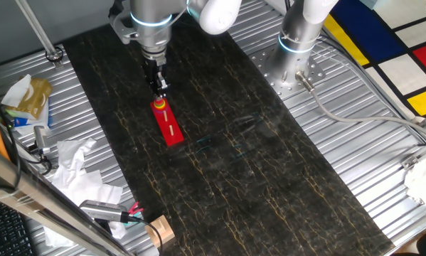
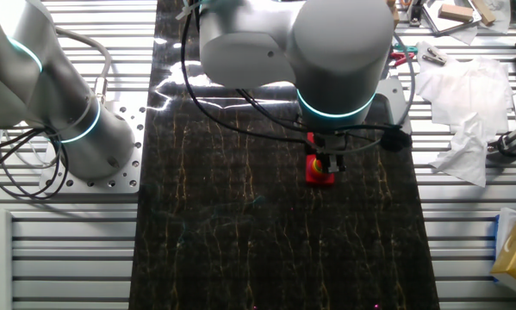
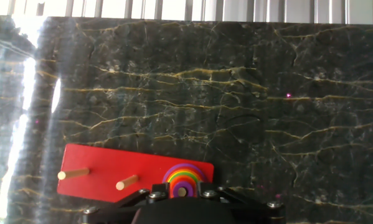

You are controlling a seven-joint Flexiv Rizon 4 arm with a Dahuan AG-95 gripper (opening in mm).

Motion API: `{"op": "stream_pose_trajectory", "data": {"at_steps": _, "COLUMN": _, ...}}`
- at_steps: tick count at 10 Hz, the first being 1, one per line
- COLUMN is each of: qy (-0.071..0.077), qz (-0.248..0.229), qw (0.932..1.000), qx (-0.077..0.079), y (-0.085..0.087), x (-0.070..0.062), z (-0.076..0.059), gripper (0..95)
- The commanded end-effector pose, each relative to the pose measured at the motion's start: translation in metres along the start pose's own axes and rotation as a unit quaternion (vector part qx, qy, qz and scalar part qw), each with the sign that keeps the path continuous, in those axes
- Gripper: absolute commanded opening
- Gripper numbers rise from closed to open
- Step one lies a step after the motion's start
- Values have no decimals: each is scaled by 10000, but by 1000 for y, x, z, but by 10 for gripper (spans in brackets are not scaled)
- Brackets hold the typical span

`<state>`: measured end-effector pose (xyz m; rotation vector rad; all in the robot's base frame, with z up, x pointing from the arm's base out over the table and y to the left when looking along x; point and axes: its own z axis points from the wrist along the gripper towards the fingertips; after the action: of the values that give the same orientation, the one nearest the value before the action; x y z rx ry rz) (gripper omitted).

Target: Take out one Hanoi block and throw it aside

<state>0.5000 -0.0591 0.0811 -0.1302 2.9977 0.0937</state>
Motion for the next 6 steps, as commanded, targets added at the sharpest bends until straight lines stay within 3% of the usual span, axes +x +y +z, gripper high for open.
{"op": "stream_pose_trajectory", "data": {"at_steps": 1, "qy": -13, "qz": -14, "qw": 10000, "qx": 3, "y": 0, "x": 0, "z": 0, "gripper": 190}}
{"op": "stream_pose_trajectory", "data": {"at_steps": 2, "qy": -26, "qz": -47, "qw": 10000, "qx": 1, "y": 0, "x": 0, "z": 0, "gripper": 380}}
{"op": "stream_pose_trajectory", "data": {"at_steps": 6, "qy": -45, "qz": -54, "qw": 10000, "qx": 21, "y": 0, "x": -1, "z": 0, "gripper": 380}}
